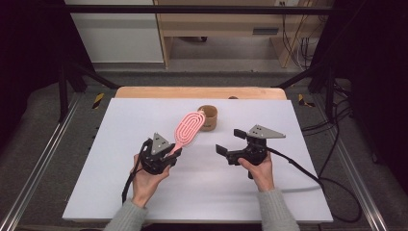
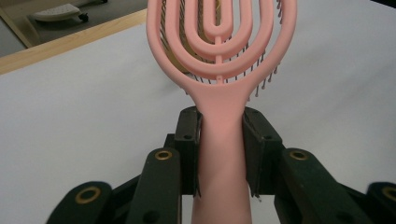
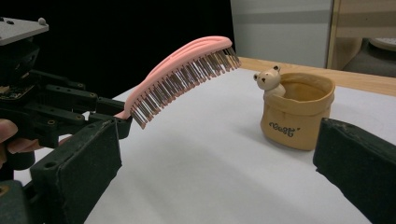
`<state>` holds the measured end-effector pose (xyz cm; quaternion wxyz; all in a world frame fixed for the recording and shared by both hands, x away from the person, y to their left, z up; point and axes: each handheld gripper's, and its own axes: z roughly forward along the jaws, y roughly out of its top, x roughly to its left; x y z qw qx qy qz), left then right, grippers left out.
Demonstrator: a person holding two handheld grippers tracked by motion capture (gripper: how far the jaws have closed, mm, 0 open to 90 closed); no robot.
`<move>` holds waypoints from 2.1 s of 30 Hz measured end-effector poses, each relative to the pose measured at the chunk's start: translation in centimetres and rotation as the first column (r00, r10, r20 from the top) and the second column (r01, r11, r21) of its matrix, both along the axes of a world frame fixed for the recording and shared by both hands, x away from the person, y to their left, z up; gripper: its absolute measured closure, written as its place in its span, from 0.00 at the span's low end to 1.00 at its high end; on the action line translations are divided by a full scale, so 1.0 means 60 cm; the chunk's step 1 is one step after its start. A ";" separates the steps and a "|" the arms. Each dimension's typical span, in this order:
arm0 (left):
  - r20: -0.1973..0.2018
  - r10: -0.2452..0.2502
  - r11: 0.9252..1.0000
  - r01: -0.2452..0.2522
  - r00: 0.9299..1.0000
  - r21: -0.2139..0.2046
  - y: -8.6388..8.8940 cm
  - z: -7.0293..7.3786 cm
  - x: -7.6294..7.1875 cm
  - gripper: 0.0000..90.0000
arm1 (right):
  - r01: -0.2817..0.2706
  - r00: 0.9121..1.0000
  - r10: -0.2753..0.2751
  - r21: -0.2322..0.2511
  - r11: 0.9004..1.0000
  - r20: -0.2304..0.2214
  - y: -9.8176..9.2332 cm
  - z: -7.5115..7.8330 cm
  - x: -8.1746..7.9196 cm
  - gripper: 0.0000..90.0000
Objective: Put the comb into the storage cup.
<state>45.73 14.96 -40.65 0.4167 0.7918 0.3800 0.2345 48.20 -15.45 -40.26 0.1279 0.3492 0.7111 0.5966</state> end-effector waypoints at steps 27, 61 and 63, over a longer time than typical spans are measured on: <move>0.033 -0.025 0.999 0.025 0.999 -0.023 -0.041 -0.033 -0.014 0.77 | -0.013 0.999 0.012 -0.014 1.000 -0.051 0.028 -0.013 0.006 0.02; 0.108 -0.095 0.995 0.097 0.990 -0.013 -0.104 -0.030 -0.041 0.77 | 0.022 0.991 -0.016 0.043 0.999 -0.131 0.042 -0.021 0.020 0.11; 0.114 -0.098 0.995 0.100 0.989 -0.013 -0.106 -0.030 -0.043 0.77 | 0.018 0.990 -0.010 0.052 0.999 -0.143 0.042 -0.021 0.021 0.14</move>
